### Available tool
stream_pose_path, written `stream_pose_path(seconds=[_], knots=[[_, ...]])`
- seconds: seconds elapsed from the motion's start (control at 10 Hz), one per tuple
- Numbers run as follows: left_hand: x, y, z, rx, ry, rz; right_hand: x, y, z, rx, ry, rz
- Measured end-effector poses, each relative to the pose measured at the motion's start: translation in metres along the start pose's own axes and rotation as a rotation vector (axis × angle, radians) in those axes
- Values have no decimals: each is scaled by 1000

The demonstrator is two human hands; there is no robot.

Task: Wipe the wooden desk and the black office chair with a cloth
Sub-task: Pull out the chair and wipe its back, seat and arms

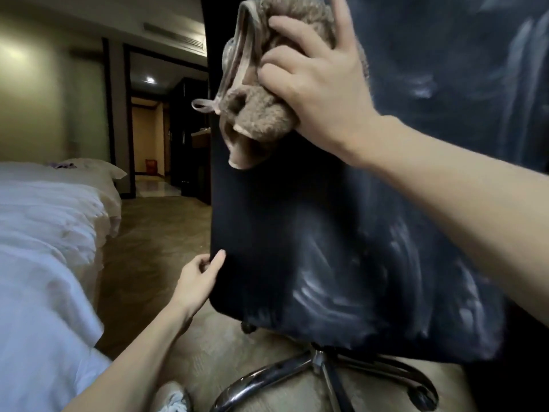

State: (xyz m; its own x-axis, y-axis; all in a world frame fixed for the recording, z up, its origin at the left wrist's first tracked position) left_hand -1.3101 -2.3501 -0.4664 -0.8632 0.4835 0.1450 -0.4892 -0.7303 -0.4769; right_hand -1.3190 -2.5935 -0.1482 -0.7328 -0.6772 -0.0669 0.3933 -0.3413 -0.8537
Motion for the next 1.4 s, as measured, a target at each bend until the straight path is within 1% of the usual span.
stream_pose_path(seconds=[0.1,0.2,0.3,0.4,0.5,0.6,0.7,0.8,0.9,1.0,1.1,1.2,1.3,1.4], knots=[[0,0,0,41,78,6,-25,-2,-11,37,-8,-193],[1,2,-1,59,127,16,-70,29,-51,36,-39,-401],[0,3,-2,88,197,-16,-49,103,-96,-231,-1084,-506],[1,5,-7,129,206,-27,-22,216,-170,433,-322,-131],[14,10,5,4,26,68,-57,296,-197,546,-493,-636],[32,24,52,-256,-294,243,-56,245,-180,318,-564,-705],[26,34,97,-453,-245,282,-41,150,-117,65,-530,-499],[24,35,129,-488,-43,345,11,62,-57,127,-363,-20],[16,27,152,-482,99,328,30,2,-7,106,-153,189],[3,19,161,-481,127,284,15,-49,20,103,10,15],[3,11,162,-476,135,322,-7,-77,46,47,96,-187],[7,-1,160,-419,149,356,-26,-81,66,-60,110,-325],[8,-12,155,-349,196,397,-33,-68,63,-108,35,-354],[6,-16,157,-322,225,448,-35,-35,38,28,-42,-360]])
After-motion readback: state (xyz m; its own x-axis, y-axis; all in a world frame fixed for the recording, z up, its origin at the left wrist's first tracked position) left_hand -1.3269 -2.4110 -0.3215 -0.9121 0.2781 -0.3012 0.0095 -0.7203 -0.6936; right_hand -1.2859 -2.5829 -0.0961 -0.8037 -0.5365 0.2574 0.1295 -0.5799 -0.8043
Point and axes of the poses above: each hand's wrist, its own y-axis away from the middle knuckle, its own x-axis out of the back of the hand, z = x × y, the point moved 10 cm from there along -y, towards the middle knuckle, and after that the axes turned 12 degrees about -x, right-handed, at the moved point
